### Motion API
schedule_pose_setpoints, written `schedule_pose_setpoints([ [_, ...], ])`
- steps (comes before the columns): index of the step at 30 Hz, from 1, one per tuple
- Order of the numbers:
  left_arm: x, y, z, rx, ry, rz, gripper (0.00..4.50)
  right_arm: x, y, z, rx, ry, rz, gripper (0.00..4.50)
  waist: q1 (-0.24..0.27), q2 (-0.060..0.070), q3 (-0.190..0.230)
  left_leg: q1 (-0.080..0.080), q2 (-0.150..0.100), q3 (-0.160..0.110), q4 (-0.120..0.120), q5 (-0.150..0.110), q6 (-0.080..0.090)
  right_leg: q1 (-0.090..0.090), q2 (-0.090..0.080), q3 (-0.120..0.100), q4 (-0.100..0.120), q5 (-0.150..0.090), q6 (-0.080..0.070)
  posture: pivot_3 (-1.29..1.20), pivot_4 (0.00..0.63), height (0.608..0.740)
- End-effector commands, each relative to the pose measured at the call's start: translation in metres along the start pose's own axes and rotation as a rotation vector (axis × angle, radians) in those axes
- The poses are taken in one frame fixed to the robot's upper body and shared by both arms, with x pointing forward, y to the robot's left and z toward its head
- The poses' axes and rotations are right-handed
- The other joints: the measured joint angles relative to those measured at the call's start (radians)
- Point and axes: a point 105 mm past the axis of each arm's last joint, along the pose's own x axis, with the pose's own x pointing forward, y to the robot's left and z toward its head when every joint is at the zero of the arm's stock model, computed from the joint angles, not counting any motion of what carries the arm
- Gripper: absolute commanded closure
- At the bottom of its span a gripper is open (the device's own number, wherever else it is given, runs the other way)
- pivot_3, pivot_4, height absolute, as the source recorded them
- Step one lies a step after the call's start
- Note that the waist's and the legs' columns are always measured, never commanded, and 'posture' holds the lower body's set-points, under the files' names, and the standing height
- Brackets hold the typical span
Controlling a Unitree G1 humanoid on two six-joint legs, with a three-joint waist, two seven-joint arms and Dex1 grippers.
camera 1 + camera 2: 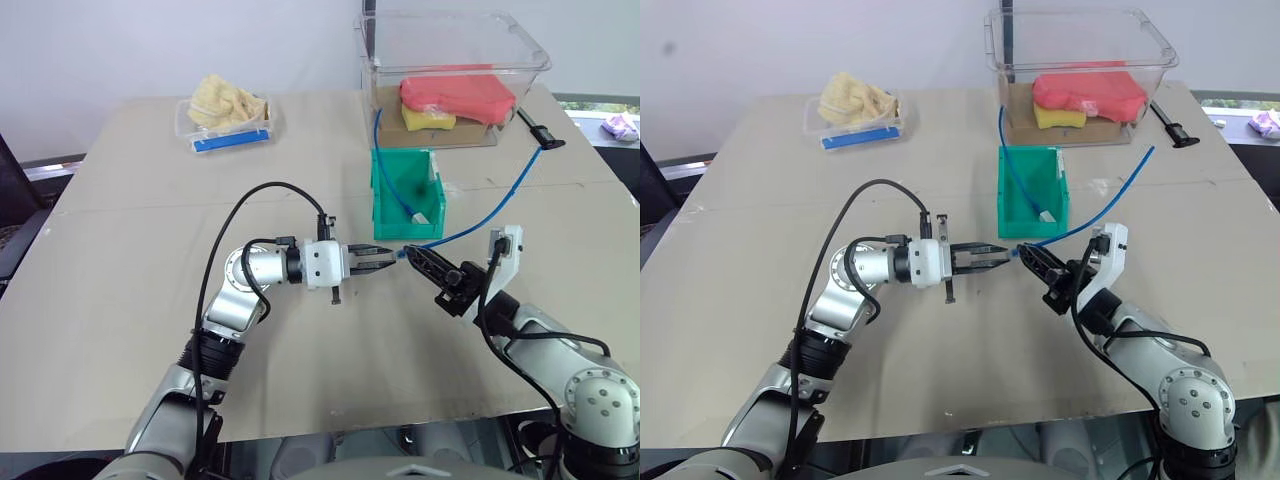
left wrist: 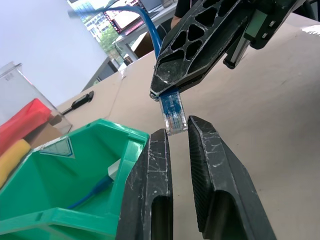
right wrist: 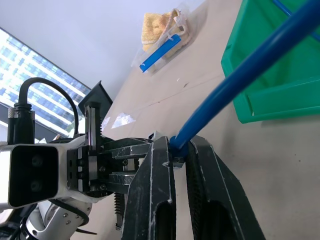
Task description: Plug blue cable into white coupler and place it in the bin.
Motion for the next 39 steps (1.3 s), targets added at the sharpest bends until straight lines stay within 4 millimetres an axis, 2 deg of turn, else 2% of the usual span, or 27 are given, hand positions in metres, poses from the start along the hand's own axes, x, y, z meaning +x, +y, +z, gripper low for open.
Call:
schedule_pose_setpoints([
  [1, -0.006, 0.013, 0.014, -0.066, -0.038, 0.041, 2.85, 0.0, 0.008, 0.009, -0.002, -0.028, 0.043, 4.5, -0.005, 0.0, 0.0, 0.0, 0.0, 0.0, 0.0, 0.0, 0.0, 0.0, 0.0, 0.0, 0.0, 0.0, 0.0, 0.0, 0.15, 0.74],
  [3, -0.023, 0.023, 0.009, -0.205, -0.004, 0.097, 1.93, 0.001, 0.005, 0.012, -0.004, -0.031, 0.043, 4.5, -0.011, 0.0, 0.0, 0.0, 0.0, 0.0, 0.0, 0.0, 0.0, 0.0, 0.0, 0.0, 0.0, 0.0, 0.0, 0.0, 0.15, 0.74],
  [5, -0.049, 0.033, 0.0, -0.328, 0.054, 0.169, 1.93, 0.0, 0.001, 0.014, -0.007, -0.03, 0.039, 4.5, -0.022, 0.0, 0.0, 0.0, 0.001, 0.0, 0.0, 0.0, 0.0, 0.0, 0.001, 0.0, 0.0, 0.0, 0.0, 0.0, 0.15, 0.74],
  [9, -0.099, 0.047, -0.017, -0.442, 0.194, 0.296, 1.93, 0.0, -0.006, 0.014, -0.007, -0.023, 0.032, 4.5, -0.03, 0.001, 0.0, 0.001, 0.006, 0.001, -0.001, 0.0, 0.0, -0.001, 0.006, 0.001, 0.0, 0.0, 0.0, 0.0, 0.15, 0.74],
  [11, -0.129, 0.047, -0.028, -0.507, 0.285, 0.35, 1.93, -0.001, -0.01, 0.013, -0.006, -0.017, 0.031, 4.5, -0.031, 0.001, 0.0, 0.001, 0.007, 0.0, -0.001, 0.0, 0.0, -0.001, 0.007, 0.001, 0.0, 0.0, 0.0, 0.0, 0.15, 0.74],
  [13, -0.15, 0.045, -0.035, -0.544, 0.347, 0.386, 1.93, -0.001, -0.012, 0.012, -0.006, -0.013, 0.033, 4.5, -0.033, 0.001, 0.001, 0.001, 0.007, 0.001, -0.001, 0.0, 0.0, -0.001, 0.007, 0.002, 0.0, 0.0, 0.0, 0.0, 0.15, 0.74],
  [16, -0.169, 0.034, -0.043, -0.578, 0.422, 0.38, 1.93, 0.001, -0.014, 0.012, -0.005, -0.006, 0.043, 4.5, -0.033, 0.001, 0.001, 0.001, 0.007, 0.003, -0.001, 0.0, 0.0, -0.002, 0.007, 0.003, 0.0, 0.0, 0.0, 0.0, 0.15, 0.74],
  [22, -0.176, 0.027, -0.064, -0.567, 0.49, 0.408, 1.93, 0.003, -0.013, 0.012, -0.02, 0.004, 0.055, 4.5, -0.016, 0.001, 0.001, 0.0, 0.007, 0.003, -0.001, 0.0, 0.0, -0.003, 0.006, 0.003, 0.0, 0.0, -0.001, 0.0, 0.15, 0.74],
  [33, -0.141, 0.025, -0.099, -0.544, 0.504, 0.31, 1.93, -0.003, -0.012, 0.013, -0.054, 0.002, 0.028, 4.5, -0.012, 0.0, 0.0, -0.001, 0.007, 0.005, -0.002, 0.0, -0.001, -0.004, 0.005, 0.003, 0.0, 0.001, -0.002, 0.0, 0.15, 0.74],
  [36, -0.135, 0.027, -0.107, -0.537, 0.515, 0.304, 2.8, -0.006, -0.012, 0.015, -0.062, -0.006, 0.015, 4.5, -0.011, 0.0, 0.0, -0.001, 0.006, 0.005, -0.001, 0.0, -0.001, -0.005, 0.005, 0.004, 0.0, 0.001, -0.002, 0.0, 0.15, 0.74],
  [39, -0.125, 0.027, -0.101, -0.54, 0.454, 0.253, 4.15, -0.01, -0.012, 0.015, -0.073, -0.012, -0.002, 4.5, -0.012, 0.0, 0.0, -0.001, 0.006, 0.005, -0.001, 0.0, 0.0, -0.004, 0.005, 0.004, 0.0, 0.001, -0.002, 0.0, 0.15, 0.74],
])
